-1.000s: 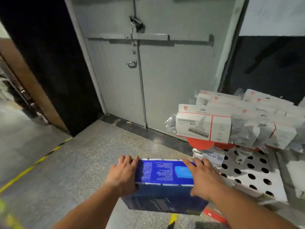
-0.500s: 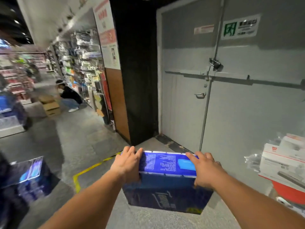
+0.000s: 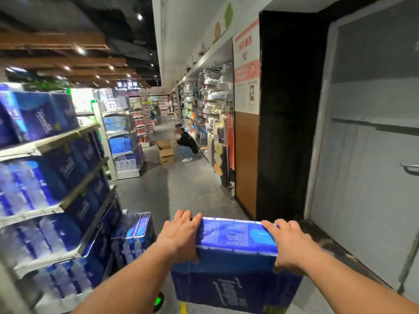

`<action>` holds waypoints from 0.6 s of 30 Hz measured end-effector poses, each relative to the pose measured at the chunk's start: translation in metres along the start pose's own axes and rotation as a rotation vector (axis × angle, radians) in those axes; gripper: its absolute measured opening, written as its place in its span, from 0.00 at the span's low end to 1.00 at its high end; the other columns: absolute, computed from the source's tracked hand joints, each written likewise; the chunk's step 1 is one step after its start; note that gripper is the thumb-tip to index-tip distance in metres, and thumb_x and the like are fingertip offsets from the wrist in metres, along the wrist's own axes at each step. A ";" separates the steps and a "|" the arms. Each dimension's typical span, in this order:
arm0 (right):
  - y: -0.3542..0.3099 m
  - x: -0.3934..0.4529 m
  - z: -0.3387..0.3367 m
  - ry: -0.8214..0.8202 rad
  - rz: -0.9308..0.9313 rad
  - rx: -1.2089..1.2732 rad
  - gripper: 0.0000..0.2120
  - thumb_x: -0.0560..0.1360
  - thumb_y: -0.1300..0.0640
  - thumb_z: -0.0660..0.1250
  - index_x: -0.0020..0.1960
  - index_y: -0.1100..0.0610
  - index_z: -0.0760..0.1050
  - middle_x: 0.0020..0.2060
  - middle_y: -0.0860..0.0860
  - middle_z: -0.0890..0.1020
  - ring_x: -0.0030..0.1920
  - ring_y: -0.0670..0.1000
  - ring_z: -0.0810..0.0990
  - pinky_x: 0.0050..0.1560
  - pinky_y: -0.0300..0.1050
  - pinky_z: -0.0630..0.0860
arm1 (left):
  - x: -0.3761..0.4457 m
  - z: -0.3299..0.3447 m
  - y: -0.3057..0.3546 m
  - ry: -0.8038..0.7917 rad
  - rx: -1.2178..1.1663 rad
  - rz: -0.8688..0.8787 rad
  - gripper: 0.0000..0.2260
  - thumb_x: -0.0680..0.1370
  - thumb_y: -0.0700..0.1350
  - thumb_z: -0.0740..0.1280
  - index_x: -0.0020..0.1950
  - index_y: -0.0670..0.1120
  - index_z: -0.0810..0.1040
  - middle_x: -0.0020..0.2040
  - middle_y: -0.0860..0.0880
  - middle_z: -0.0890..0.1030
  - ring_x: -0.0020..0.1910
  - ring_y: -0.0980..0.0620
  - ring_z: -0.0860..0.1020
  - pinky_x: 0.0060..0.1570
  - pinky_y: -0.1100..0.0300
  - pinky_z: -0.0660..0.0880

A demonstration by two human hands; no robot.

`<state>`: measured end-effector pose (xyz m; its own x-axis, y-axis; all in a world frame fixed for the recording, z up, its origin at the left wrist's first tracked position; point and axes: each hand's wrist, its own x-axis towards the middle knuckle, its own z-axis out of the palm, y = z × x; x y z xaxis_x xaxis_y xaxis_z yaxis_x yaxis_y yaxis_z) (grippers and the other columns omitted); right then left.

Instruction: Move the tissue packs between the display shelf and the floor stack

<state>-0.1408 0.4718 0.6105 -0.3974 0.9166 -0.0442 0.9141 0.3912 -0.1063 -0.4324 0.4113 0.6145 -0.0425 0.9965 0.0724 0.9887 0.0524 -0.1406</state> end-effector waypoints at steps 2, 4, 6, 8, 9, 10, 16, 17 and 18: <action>-0.013 0.050 -0.001 0.002 -0.073 -0.003 0.56 0.63 0.41 0.78 0.80 0.42 0.47 0.74 0.47 0.60 0.72 0.53 0.59 0.66 0.55 0.72 | 0.020 0.002 -0.025 -0.004 0.014 -0.062 0.53 0.60 0.60 0.79 0.78 0.51 0.56 0.66 0.48 0.67 0.65 0.44 0.64 0.61 0.44 0.72; -0.029 0.101 -0.006 0.009 -0.147 -0.014 0.56 0.63 0.40 0.78 0.80 0.41 0.46 0.74 0.47 0.60 0.72 0.53 0.59 0.66 0.56 0.72 | 0.041 -0.001 -0.049 0.001 0.037 -0.143 0.52 0.61 0.60 0.79 0.78 0.51 0.56 0.66 0.48 0.67 0.66 0.44 0.64 0.60 0.46 0.72; -0.047 0.151 -0.017 0.015 -0.226 -0.022 0.57 0.63 0.40 0.78 0.80 0.40 0.45 0.75 0.48 0.60 0.72 0.54 0.59 0.66 0.56 0.71 | 0.060 -0.007 -0.075 0.007 0.042 -0.222 0.53 0.61 0.61 0.79 0.79 0.51 0.55 0.67 0.48 0.67 0.67 0.44 0.64 0.60 0.46 0.72; -0.067 0.200 -0.030 0.038 -0.314 -0.039 0.57 0.63 0.40 0.78 0.80 0.40 0.44 0.74 0.48 0.60 0.72 0.54 0.59 0.65 0.56 0.72 | 0.076 -0.013 -0.101 0.028 0.042 -0.302 0.53 0.61 0.62 0.78 0.79 0.52 0.55 0.67 0.49 0.67 0.67 0.44 0.64 0.60 0.45 0.72; -0.079 0.223 -0.037 0.052 -0.356 -0.056 0.57 0.63 0.40 0.77 0.80 0.40 0.44 0.74 0.47 0.60 0.72 0.54 0.59 0.65 0.56 0.72 | 0.081 -0.016 -0.114 0.044 0.050 -0.339 0.52 0.61 0.63 0.77 0.78 0.52 0.54 0.67 0.49 0.67 0.67 0.44 0.64 0.60 0.45 0.72; -0.092 0.245 -0.044 0.065 -0.396 -0.075 0.57 0.63 0.40 0.77 0.80 0.40 0.44 0.74 0.47 0.60 0.72 0.55 0.59 0.65 0.56 0.72 | 0.085 -0.019 -0.128 0.052 0.057 -0.378 0.52 0.61 0.63 0.76 0.79 0.52 0.54 0.67 0.48 0.67 0.67 0.44 0.64 0.60 0.44 0.72; -0.191 0.357 -0.077 0.231 -0.620 -0.101 0.49 0.69 0.43 0.72 0.80 0.39 0.43 0.75 0.46 0.58 0.73 0.55 0.57 0.65 0.54 0.71 | 0.108 -0.035 -0.226 0.154 0.099 -0.587 0.53 0.61 0.65 0.72 0.81 0.50 0.52 0.68 0.49 0.66 0.67 0.44 0.64 0.62 0.46 0.70; -0.209 0.375 -0.083 0.265 -0.652 -0.097 0.48 0.71 0.43 0.71 0.80 0.39 0.43 0.75 0.46 0.58 0.73 0.55 0.57 0.65 0.54 0.71 | 0.112 -0.039 -0.244 0.186 0.118 -0.611 0.53 0.62 0.65 0.71 0.81 0.50 0.53 0.68 0.49 0.66 0.66 0.45 0.64 0.62 0.47 0.70; -0.227 0.391 -0.089 0.294 -0.674 -0.089 0.47 0.71 0.43 0.70 0.80 0.39 0.43 0.75 0.47 0.57 0.73 0.55 0.57 0.65 0.54 0.70 | 0.118 -0.043 -0.263 0.216 0.142 -0.635 0.52 0.63 0.65 0.70 0.81 0.50 0.52 0.68 0.49 0.66 0.66 0.45 0.64 0.62 0.48 0.70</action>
<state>-0.4964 0.7488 0.7059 -0.8484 0.4547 0.2711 0.4875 0.8707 0.0653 -0.6908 0.5120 0.7024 -0.5638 0.7350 0.3767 0.7525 0.6452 -0.1326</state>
